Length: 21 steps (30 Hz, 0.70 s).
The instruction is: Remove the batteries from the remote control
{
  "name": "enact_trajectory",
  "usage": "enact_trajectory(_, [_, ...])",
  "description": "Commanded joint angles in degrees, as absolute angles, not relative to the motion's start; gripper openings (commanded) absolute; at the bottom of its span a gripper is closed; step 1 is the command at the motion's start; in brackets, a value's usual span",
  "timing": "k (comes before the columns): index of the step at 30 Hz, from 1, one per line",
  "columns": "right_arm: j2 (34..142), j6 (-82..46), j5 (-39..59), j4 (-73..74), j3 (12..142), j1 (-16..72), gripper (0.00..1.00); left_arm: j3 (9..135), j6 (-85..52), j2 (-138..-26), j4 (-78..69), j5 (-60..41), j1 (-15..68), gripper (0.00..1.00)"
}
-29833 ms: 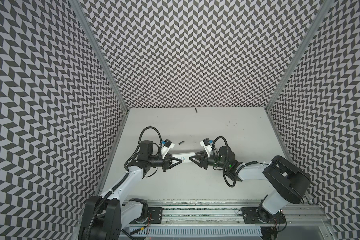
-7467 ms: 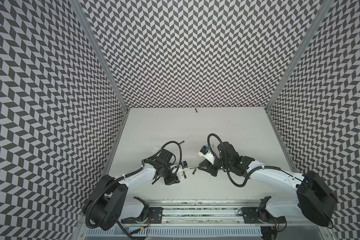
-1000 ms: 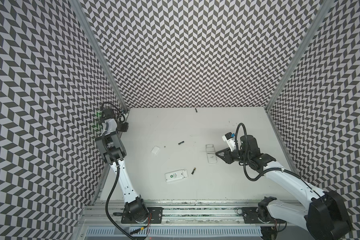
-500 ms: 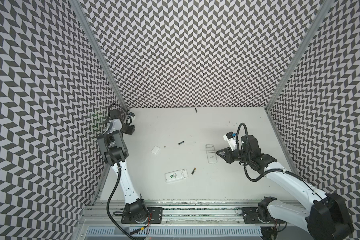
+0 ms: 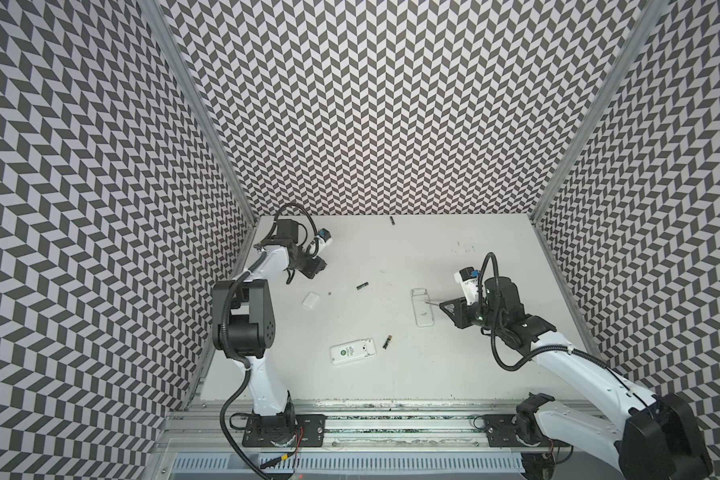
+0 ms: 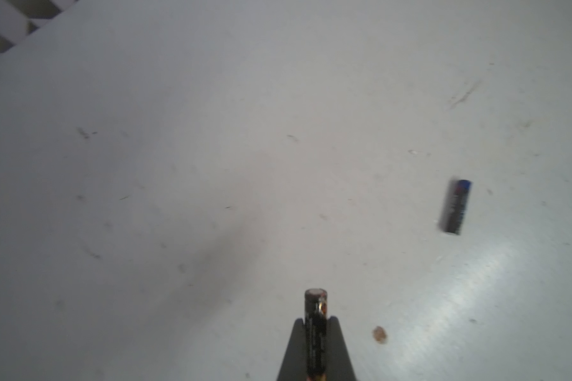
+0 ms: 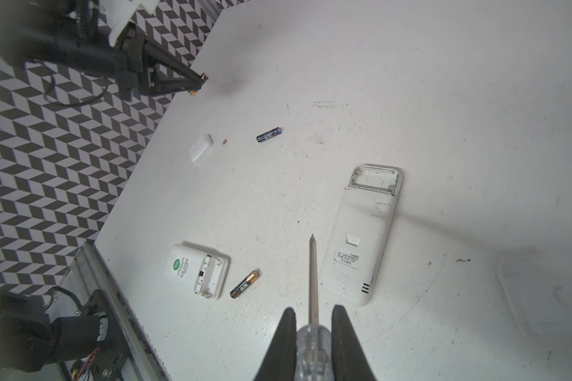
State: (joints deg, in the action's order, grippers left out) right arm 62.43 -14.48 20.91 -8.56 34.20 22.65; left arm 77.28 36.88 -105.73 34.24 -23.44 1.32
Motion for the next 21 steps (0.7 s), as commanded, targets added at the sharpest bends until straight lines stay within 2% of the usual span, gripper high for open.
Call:
enact_trajectory(1, [62.2,-16.4,17.6,-3.6,33.7,21.8,0.00,70.9,35.1,-101.3,30.9,-26.1,5.6,0.00])
enact_trajectory(8, [62.3,-18.7,16.8,-0.4,32.6,19.9,0.00,60.7,31.2,-97.8,23.7,-23.5,16.5,0.00])
enact_trajectory(13, [62.4,-18.1,16.3,0.3,32.3,19.6,0.00,57.4,29.7,-98.7,20.0,-21.8,20.6,0.05])
enact_trajectory(17, [62.7,-17.0,16.8,-0.7,32.1,19.3,0.00,56.5,29.5,-98.7,18.1,-19.9,21.9,0.16])
enact_trajectory(21, [61.3,-15.7,15.0,-1.4,31.1,18.3,0.00,54.7,28.9,-95.8,16.2,-21.5,22.0,0.35])
